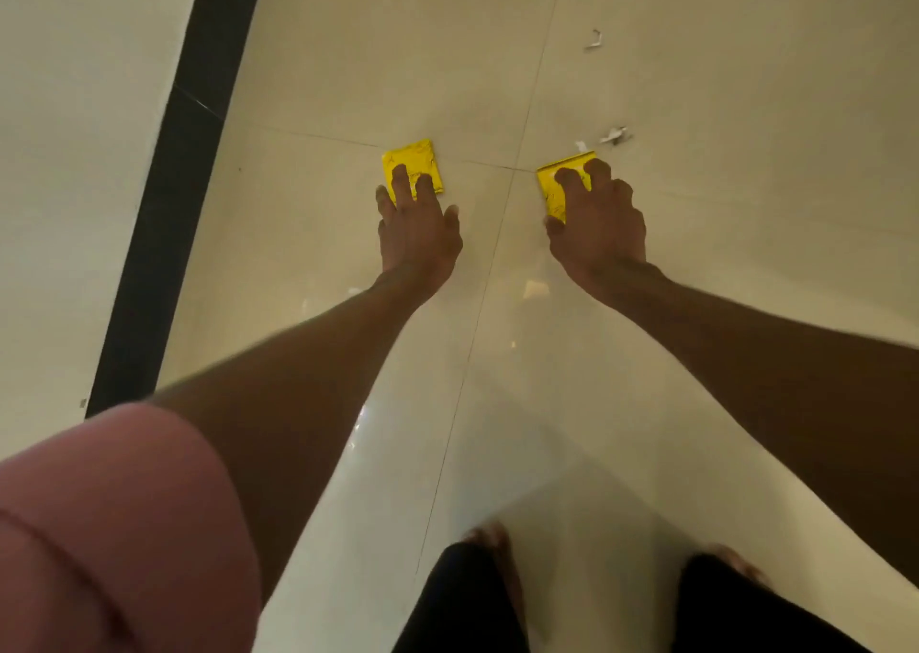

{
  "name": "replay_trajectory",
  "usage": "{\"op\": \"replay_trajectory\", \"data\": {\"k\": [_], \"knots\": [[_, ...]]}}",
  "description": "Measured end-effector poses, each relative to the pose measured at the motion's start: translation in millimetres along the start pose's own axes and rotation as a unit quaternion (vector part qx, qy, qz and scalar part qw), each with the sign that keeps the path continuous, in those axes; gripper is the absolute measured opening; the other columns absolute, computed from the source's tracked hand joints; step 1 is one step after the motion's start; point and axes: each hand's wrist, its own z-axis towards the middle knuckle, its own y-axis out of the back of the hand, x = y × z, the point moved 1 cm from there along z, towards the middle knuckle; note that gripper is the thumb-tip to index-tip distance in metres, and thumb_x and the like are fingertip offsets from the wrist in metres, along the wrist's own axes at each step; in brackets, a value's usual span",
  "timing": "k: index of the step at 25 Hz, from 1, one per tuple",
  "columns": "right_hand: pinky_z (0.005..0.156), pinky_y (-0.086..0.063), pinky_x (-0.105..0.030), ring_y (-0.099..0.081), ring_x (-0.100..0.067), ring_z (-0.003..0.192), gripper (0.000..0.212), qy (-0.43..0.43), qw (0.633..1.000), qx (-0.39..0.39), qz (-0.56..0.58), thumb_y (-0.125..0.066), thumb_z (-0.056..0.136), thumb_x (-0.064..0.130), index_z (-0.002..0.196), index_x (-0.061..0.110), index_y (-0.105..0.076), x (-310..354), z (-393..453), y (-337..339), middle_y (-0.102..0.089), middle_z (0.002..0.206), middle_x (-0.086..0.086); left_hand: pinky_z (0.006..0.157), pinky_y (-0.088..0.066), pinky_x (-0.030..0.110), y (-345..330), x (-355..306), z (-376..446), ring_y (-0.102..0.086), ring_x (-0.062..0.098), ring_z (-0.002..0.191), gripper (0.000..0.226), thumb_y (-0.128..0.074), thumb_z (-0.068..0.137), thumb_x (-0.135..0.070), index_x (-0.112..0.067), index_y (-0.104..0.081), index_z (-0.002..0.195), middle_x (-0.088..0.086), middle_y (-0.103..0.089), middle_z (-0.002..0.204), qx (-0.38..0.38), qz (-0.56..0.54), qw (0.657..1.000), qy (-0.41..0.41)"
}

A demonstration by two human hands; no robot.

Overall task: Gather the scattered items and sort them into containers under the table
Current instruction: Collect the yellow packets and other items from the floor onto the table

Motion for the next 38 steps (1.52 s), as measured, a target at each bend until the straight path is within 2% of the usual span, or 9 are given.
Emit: {"op": "replay_trajectory", "data": {"k": [2, 4, 8, 11, 14, 19, 28, 33, 38], "knots": [[0.090, -0.047, -0.051, -0.038, -0.042, 0.133, 0.052, 0.023, 0.999, 0.020, -0.017, -0.060, 0.099, 0.035, 0.148, 0.029, -0.042, 6, 19, -36, -0.031, 0.156, -0.009, 0.109, -0.036, 0.060, -23, 17, 37, -0.008, 0.048, 0.152, 0.060, -0.045, 0.105, -0.034, -0.027, -0.021, 0.160, 0.010, 0.002, 0.170, 0.000, -0.007, 1.000, 0.008], [0.087, -0.050, -0.052, -0.039, -0.046, 0.130, 0.046, 0.037, 0.997, 0.014, -0.060, -0.060, 0.099, 0.027, 0.143, 0.027, -0.047, 12, 16, -56, -0.035, 0.152, -0.009, 0.109, -0.033, 0.062, -30, 28, 52, -0.013, 0.051, 0.149, 0.055, -0.045, 0.105, -0.035, -0.038, -0.025, 0.156, 0.008, -0.004, 0.169, 0.019, 0.002, 1.000, 0.024], [0.062, -0.044, -0.039, -0.047, -0.042, 0.110, 0.059, 0.069, 0.989, 0.035, -0.123, -0.061, 0.087, -0.002, 0.139, 0.021, -0.046, 6, 3, -78, -0.044, 0.139, -0.012, 0.082, -0.050, 0.049, -55, 26, 36, -0.048, 0.041, 0.112, 0.046, -0.050, 0.094, -0.003, -0.016, -0.044, 0.138, 0.014, -0.042, 0.142, -0.027, 0.046, 0.998, -0.018], [0.063, -0.038, -0.039, -0.053, -0.039, 0.100, 0.049, 0.070, 0.996, 0.050, -0.026, -0.056, 0.088, -0.003, 0.133, 0.014, -0.046, 4, -13, -69, -0.051, 0.125, -0.013, 0.066, -0.041, 0.041, -52, 21, -1, -0.050, 0.033, 0.094, 0.055, -0.049, 0.081, 0.013, -0.007, -0.041, 0.131, 0.015, -0.051, 0.121, 0.000, -0.015, 0.999, -0.047], [0.067, -0.039, -0.038, -0.058, -0.038, 0.092, 0.037, 0.018, 0.995, -0.002, 0.101, -0.057, 0.085, 0.001, 0.120, 0.011, -0.050, 4, -35, -40, -0.059, 0.107, -0.012, 0.062, -0.045, 0.045, -36, 8, -48, -0.055, 0.035, 0.084, 0.053, -0.044, 0.076, 0.014, -0.012, -0.041, 0.123, 0.011, -0.054, 0.109, 0.019, -0.116, 0.993, -0.028], [0.074, -0.032, -0.030, -0.059, -0.031, 0.100, 0.053, -0.038, 0.985, 0.009, 0.169, -0.054, 0.088, 0.004, 0.136, 0.027, -0.057, 17, -117, 53, -0.061, 0.112, -0.010, 0.069, -0.048, 0.036, 44, -30, -149, -0.055, 0.026, 0.085, 0.066, -0.050, 0.087, 0.002, -0.035, -0.044, 0.142, 0.007, -0.051, 0.118, 0.088, -0.134, 0.987, -0.021], [0.078, -0.043, -0.031, -0.063, -0.029, 0.103, 0.045, -0.135, 0.963, -0.018, 0.233, -0.057, 0.093, 0.005, 0.131, 0.027, -0.065, 51, -342, 318, -0.066, 0.116, -0.007, 0.072, -0.048, 0.033, 293, -111, -366, -0.055, 0.021, 0.076, 0.053, -0.053, 0.090, -0.003, -0.033, -0.050, 0.133, 0.001, -0.043, 0.113, 0.117, -0.237, 0.963, -0.059], [0.075, -0.038, -0.026, -0.062, -0.024, 0.097, 0.043, -0.155, 0.953, -0.085, 0.245, -0.056, 0.095, 0.005, 0.131, 0.026, -0.064, 44, -428, 407, -0.063, 0.116, -0.002, 0.072, -0.046, 0.028, 366, -150, -450, -0.055, 0.013, 0.077, 0.057, -0.053, 0.093, -0.002, -0.038, -0.051, 0.136, -0.003, -0.044, 0.114, 0.095, -0.260, 0.955, -0.107], [0.073, -0.036, -0.023, -0.055, -0.016, 0.088, 0.042, -0.166, 0.931, -0.162, 0.280, -0.056, 0.095, 0.003, 0.131, 0.021, -0.065, 14, -527, 428, -0.062, 0.112, -0.003, 0.073, -0.040, 0.026, 371, -179, -526, -0.057, 0.015, 0.082, 0.044, -0.051, 0.100, -0.012, -0.038, -0.054, 0.136, -0.004, -0.059, 0.103, 0.067, -0.220, 0.958, -0.171]]}}
